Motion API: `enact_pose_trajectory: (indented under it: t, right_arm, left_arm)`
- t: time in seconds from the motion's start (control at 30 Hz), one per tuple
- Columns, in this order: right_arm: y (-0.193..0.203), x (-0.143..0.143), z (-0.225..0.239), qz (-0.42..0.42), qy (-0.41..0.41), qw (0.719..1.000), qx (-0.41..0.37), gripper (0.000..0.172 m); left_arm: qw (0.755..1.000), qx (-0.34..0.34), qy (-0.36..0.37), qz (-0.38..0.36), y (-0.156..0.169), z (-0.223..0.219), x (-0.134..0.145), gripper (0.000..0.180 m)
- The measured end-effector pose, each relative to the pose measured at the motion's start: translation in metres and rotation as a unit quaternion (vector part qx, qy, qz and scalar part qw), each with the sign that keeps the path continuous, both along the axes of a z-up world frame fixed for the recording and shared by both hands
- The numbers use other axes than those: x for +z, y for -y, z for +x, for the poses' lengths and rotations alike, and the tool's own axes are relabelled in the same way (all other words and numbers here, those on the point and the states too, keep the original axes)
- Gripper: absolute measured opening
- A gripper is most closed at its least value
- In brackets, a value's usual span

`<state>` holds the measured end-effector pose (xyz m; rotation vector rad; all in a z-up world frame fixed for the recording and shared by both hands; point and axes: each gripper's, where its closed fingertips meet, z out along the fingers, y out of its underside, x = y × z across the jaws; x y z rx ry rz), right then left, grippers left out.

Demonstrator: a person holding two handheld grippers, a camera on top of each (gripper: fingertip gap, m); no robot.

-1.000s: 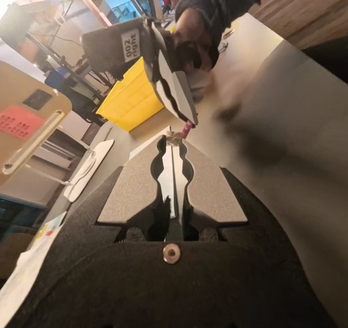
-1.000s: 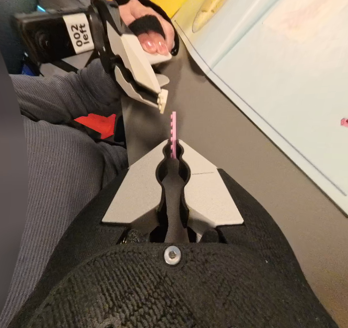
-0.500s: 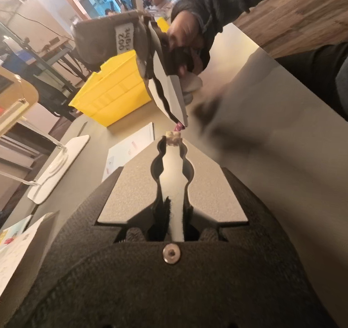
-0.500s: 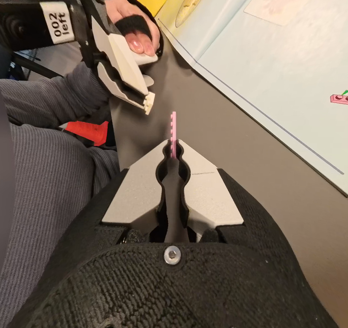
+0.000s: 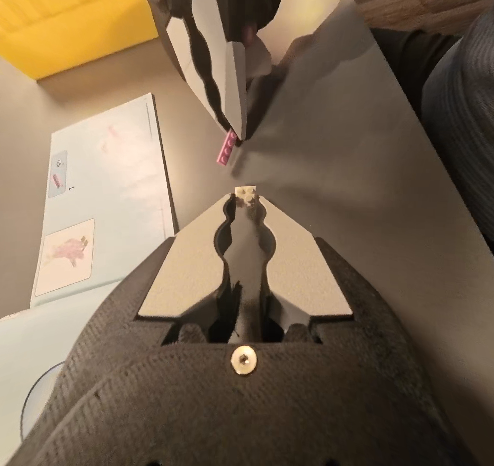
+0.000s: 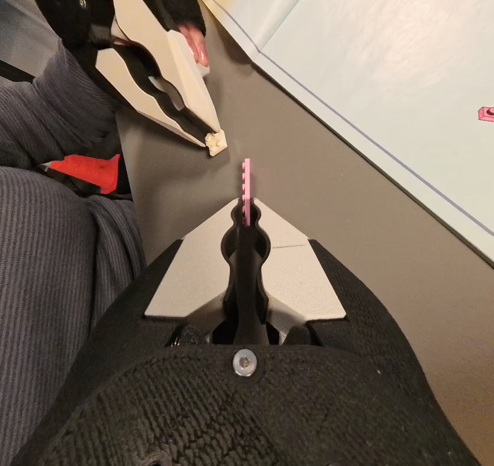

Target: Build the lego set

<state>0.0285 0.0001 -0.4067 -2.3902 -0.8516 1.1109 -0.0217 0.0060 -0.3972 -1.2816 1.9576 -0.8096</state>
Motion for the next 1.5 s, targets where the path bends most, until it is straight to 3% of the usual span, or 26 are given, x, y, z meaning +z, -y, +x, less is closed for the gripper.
enact_pose_trajectory:
  t: [0.57, 1.1, 1.5]
  right_arm:
    - [0.002, 0.001, -0.006, -0.031, -0.033, 0.999, -0.006, 0.003]
    - [0.006, 0.011, -0.014, -0.059, -0.057, 0.997, 0.012, 0.003]
    - [0.009, 0.012, -0.018, -0.072, -0.059, 0.995, 0.024, 0.003]
  left_arm:
    - [1.000, 0.023, 0.002, 0.011, -0.006, 0.002, -0.001, 0.013]
    - [0.995, -0.005, 0.072, 0.073, -0.001, 0.010, 0.014, 0.013]
    - [0.992, -0.012, 0.083, 0.091, 0.000, 0.011, 0.015, 0.013]
